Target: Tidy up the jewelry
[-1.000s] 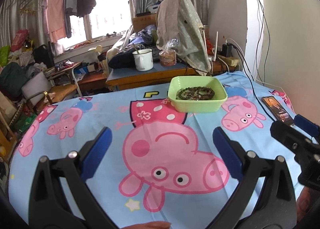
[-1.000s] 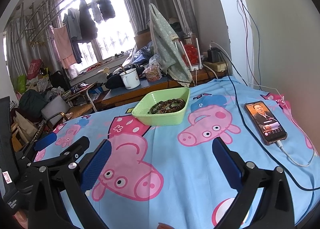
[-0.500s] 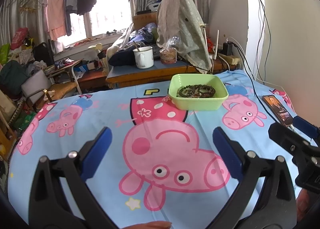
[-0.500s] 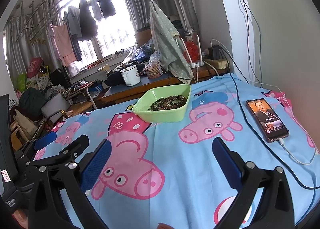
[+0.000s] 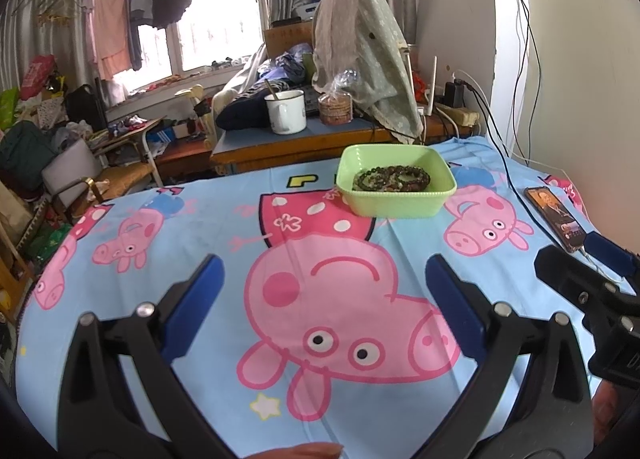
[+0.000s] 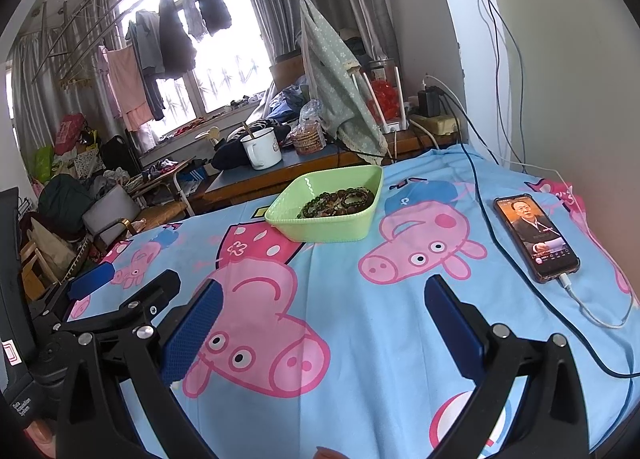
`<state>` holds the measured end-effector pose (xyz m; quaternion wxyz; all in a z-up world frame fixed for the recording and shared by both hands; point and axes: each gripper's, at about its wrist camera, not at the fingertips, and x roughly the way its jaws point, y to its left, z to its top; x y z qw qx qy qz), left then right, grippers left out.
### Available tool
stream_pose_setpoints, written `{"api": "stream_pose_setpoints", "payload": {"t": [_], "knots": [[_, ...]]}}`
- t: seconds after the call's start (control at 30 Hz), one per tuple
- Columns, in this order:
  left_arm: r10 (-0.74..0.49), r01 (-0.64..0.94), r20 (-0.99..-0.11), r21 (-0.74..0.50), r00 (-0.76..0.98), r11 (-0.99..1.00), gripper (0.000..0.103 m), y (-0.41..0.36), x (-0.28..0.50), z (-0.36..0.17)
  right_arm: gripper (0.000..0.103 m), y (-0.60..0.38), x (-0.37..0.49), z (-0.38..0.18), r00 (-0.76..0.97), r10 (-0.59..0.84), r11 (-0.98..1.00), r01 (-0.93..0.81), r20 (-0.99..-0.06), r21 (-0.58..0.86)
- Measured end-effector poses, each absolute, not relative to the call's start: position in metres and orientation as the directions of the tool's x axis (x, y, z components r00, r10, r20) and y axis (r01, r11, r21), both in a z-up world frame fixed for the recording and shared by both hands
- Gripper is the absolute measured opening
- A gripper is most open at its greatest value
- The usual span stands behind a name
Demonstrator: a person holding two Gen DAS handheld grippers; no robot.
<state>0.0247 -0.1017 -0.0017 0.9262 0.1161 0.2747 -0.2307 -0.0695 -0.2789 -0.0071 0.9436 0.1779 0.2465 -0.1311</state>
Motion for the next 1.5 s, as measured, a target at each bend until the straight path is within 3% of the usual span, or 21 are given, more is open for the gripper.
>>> {"api": "stream_pose_setpoints", "payload": {"t": [0.53, 0.77, 1.5], "knots": [[-0.365, 0.492, -0.561, 0.088, 0.743, 0.866, 0.097, -0.102, 0.026, -0.002, 0.075, -0.277, -0.07, -0.008, 0.843, -0.16, 0.902, 0.336, -0.513, 0.271], [-0.376, 0.493, -0.506, 0.114, 0.776, 0.863, 0.097, -0.1, 0.012, -0.006, 0.075, -0.277, -0.071, -0.01, 0.845, -0.162, 0.9, 0.338, -0.51, 0.274], [-0.378, 0.501, -0.533, 0.102, 0.757, 0.86, 0.097, -0.096, 0.016, -0.003, 0.075, -0.281, -0.072, -0.009, 0.847, -0.164, 0.9, 0.337, -0.505, 0.274]]}}
